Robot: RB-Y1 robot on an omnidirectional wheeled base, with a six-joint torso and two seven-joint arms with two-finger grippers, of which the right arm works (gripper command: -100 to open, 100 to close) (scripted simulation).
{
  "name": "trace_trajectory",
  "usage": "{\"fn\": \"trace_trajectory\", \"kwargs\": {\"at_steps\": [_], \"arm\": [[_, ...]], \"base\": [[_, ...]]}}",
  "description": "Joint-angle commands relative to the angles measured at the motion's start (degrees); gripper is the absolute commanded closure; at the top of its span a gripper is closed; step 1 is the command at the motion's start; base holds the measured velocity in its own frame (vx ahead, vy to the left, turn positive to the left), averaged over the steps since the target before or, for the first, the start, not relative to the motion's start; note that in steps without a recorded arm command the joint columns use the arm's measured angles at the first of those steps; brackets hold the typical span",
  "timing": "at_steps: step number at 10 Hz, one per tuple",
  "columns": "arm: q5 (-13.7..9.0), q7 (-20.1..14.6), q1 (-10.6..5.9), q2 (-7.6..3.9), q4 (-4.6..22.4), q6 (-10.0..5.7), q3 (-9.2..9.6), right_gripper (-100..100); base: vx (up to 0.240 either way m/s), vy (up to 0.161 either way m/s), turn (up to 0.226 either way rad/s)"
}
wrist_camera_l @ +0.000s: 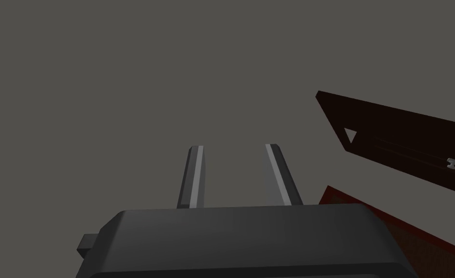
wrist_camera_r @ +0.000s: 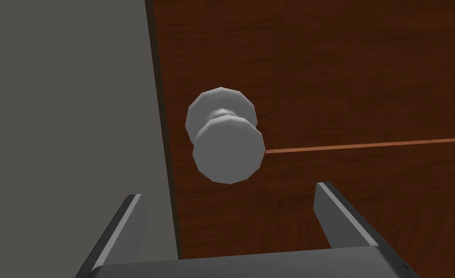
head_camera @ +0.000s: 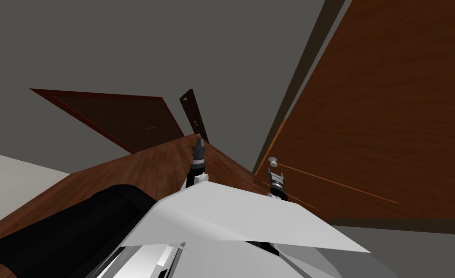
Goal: Pull the door open
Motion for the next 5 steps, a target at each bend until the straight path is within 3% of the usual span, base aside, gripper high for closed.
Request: {"fn": "trace_trajectory", "kwargs": {"at_steps": [1, 4, 5], "arm": [[-0.4, -1.0, 0.87, -1.01, -0.5, -0.10, -0.43, -100], [-1.2, -3.8, 1.95, -3.68, 0.6, -1.02, -1.28, -100], [-1.0, -3.1, 1.84, -3.11, 0.2, -0.74, -1.06, -100]], "base": [[0.170, -0.018, 0.119], [0.212, -0.026, 0.110], [0.099, -0.015, 0.028]]}}
